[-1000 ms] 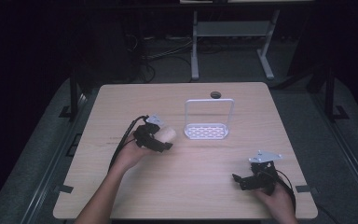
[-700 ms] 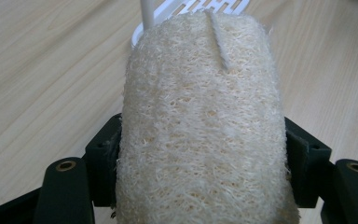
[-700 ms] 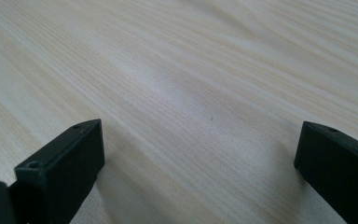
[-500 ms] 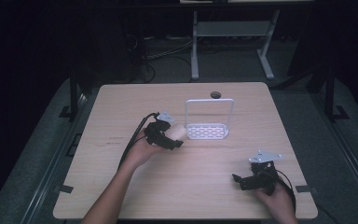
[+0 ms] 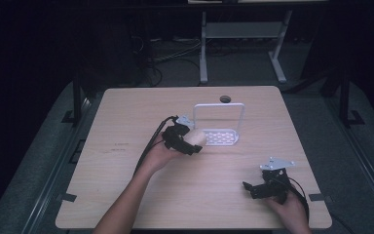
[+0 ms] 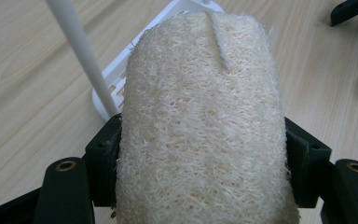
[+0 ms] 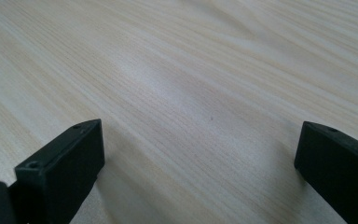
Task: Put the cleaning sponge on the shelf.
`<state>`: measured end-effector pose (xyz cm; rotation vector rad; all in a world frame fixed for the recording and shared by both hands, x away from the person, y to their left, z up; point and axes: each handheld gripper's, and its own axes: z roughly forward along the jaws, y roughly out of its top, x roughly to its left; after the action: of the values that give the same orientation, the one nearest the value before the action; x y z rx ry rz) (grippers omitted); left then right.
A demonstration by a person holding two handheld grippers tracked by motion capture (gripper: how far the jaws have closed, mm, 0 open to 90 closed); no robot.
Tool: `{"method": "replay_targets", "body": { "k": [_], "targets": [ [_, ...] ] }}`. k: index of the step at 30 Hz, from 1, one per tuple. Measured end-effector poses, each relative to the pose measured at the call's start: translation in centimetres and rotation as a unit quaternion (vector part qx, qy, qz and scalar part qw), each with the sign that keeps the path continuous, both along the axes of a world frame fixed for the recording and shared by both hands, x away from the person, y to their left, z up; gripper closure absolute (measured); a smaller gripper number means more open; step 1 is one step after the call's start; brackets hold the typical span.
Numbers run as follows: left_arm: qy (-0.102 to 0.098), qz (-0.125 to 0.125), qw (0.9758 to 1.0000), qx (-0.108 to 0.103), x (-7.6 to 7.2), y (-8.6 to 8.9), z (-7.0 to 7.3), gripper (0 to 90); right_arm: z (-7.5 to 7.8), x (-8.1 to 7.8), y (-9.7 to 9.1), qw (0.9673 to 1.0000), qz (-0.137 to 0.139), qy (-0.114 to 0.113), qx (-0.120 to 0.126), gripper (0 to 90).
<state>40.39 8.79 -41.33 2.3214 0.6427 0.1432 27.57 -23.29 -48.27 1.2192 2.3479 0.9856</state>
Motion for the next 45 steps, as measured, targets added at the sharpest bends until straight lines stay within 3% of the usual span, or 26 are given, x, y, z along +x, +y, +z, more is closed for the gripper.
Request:
{"method": "replay_targets", "body": {
  "k": [17, 19, 45],
  "targets": [
    [-0.007, -0.01, 0.9999, 0.004, 0.7, -3.0, 0.1, 29.4, 0.0, 0.0, 0.0, 1.0, 0.003, 0.0, 0.001, 1.3],
    [-0.006, -0.002, 1.0, -0.003, 0.7, -3.5, 0.1, 29.4, 0.0, 0.0, 0.0, 1.0, 0.003, 0.0, 0.001, 1.3],
    [-0.011, 0.002, 0.9998, 0.014, 2.4, -7.7, -0.9, 29.4, 0.0, -0.1, 0.1, 1.0, 0.005, 0.001, 0.003, 1.3]
  ]
}}
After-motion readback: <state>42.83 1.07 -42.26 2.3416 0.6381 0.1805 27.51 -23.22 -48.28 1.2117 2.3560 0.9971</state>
